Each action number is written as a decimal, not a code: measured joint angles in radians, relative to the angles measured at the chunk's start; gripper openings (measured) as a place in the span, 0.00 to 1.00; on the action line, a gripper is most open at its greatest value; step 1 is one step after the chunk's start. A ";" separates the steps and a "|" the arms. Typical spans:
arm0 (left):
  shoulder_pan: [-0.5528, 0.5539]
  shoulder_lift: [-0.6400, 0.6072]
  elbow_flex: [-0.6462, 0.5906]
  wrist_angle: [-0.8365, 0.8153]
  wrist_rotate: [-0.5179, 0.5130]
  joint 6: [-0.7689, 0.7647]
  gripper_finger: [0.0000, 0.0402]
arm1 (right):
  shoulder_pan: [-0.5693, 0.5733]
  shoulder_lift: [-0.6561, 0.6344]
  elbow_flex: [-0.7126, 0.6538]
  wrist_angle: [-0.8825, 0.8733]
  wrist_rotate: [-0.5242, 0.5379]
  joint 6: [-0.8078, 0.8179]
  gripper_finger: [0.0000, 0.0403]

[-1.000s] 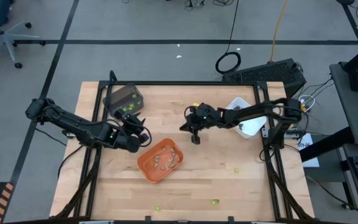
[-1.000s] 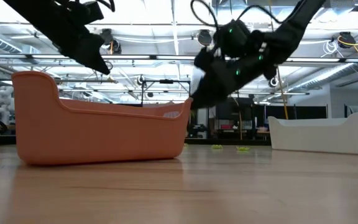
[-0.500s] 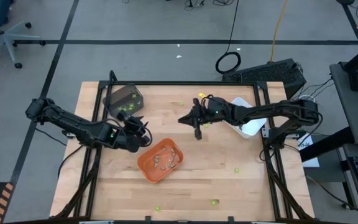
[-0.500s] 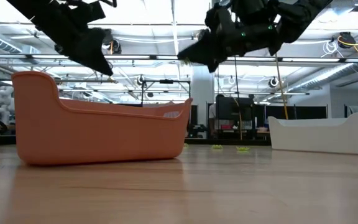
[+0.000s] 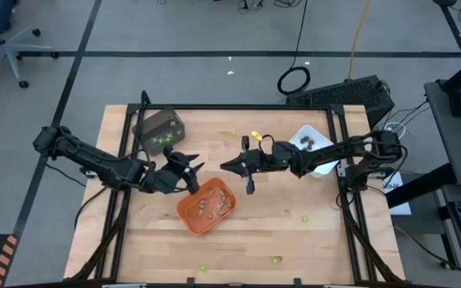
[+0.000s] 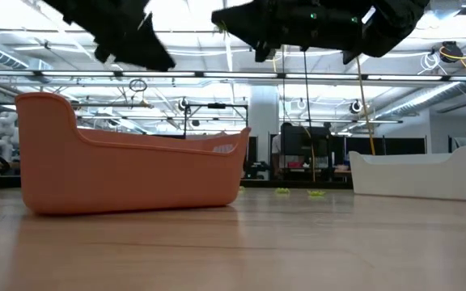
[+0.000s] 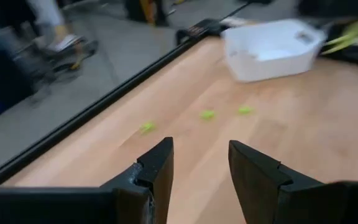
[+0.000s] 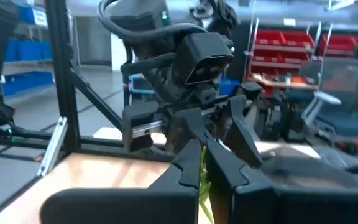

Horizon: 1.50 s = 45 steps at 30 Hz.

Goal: Sort Halloween decoration
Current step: Put the green spider toy into the black bin

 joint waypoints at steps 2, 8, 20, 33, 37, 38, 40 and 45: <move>-0.006 0.011 0.000 0.073 0.031 0.071 0.38 | 0.013 0.012 0.000 0.044 -0.001 -0.002 0.00; -0.003 0.075 0.000 0.286 0.205 0.237 0.38 | 0.046 0.026 0.000 0.062 -0.003 -0.020 0.00; 0.013 0.188 0.000 0.506 0.249 0.349 0.45 | 0.056 0.024 0.000 0.080 -0.002 -0.007 0.00; 0.026 0.219 -0.001 0.656 0.289 0.416 0.55 | 0.054 0.024 0.000 0.073 0.002 -0.032 0.00; 0.026 0.218 -0.001 0.691 0.314 0.442 0.50 | 0.053 0.024 0.000 0.064 0.002 -0.034 0.00; 0.025 0.219 -0.001 0.693 0.315 0.445 0.49 | 0.053 0.024 0.000 0.063 0.003 -0.036 0.00; 0.025 0.218 0.000 0.692 0.317 0.445 0.45 | 0.053 0.024 0.000 0.063 0.002 -0.036 0.00; 0.025 0.218 -0.001 0.688 0.343 0.445 0.34 | 0.053 0.024 0.000 0.057 0.003 -0.036 0.00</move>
